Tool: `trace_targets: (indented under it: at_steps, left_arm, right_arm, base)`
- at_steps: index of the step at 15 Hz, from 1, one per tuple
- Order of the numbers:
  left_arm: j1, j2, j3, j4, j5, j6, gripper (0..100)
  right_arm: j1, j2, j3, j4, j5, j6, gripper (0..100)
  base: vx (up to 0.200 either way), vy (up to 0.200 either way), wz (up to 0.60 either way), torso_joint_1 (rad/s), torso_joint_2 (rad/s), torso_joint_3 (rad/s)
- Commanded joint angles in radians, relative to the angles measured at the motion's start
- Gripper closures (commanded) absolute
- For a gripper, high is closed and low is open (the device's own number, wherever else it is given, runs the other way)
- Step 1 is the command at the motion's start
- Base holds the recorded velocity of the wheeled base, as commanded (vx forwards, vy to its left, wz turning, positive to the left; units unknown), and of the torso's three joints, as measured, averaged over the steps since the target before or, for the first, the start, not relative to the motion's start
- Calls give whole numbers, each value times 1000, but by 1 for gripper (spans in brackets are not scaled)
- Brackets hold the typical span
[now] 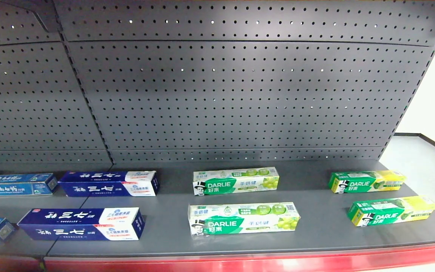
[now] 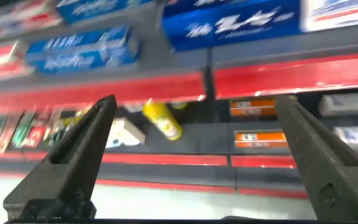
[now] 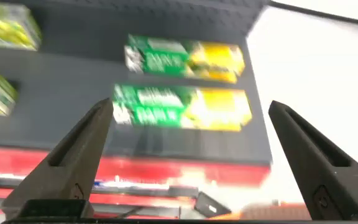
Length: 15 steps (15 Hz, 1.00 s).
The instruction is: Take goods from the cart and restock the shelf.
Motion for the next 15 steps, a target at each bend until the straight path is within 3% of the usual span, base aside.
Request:
trace_targets:
  at_steps: [1,2,4,8,10,13,15]
  left_arm:
    - [94,-210,107,-1,0,-7,0]
    - [94,-268,165,-13,3,-18,0]
    - [93,-262,238,-179,-25,-45,0]
    - [71,-282,257,-217,-51,-82,0]
    - [56,-322,257,-219,-49,-98,0]
    - [56,-322,262,-220,-51,-99,0]
    - [54,-322,268,-228,-77,-164,0]
  right_arm:
    - [-54,-201,147,-4,-11,13,0]
    - [-69,-252,193,-14,-14,33,0]
    - [-78,-355,290,-99,-13,62,0]
    - [-43,-642,542,-125,39,120,0]
    - [-66,-789,534,18,58,135,0]
    - [-68,-790,542,-16,58,135,0]
    - [-68,-790,542,-14,55,140,0]
  base:
    - [0,0,0,0,0,0]
    - [0,0,0,0,0,0]
    - [0,0,0,0,0,0]
    - [0,0,0,0,0,0]
    - [0,0,0,0,0,0]
    - [0,0,0,0,0,0]
    - [0,0,0,0,0,0]
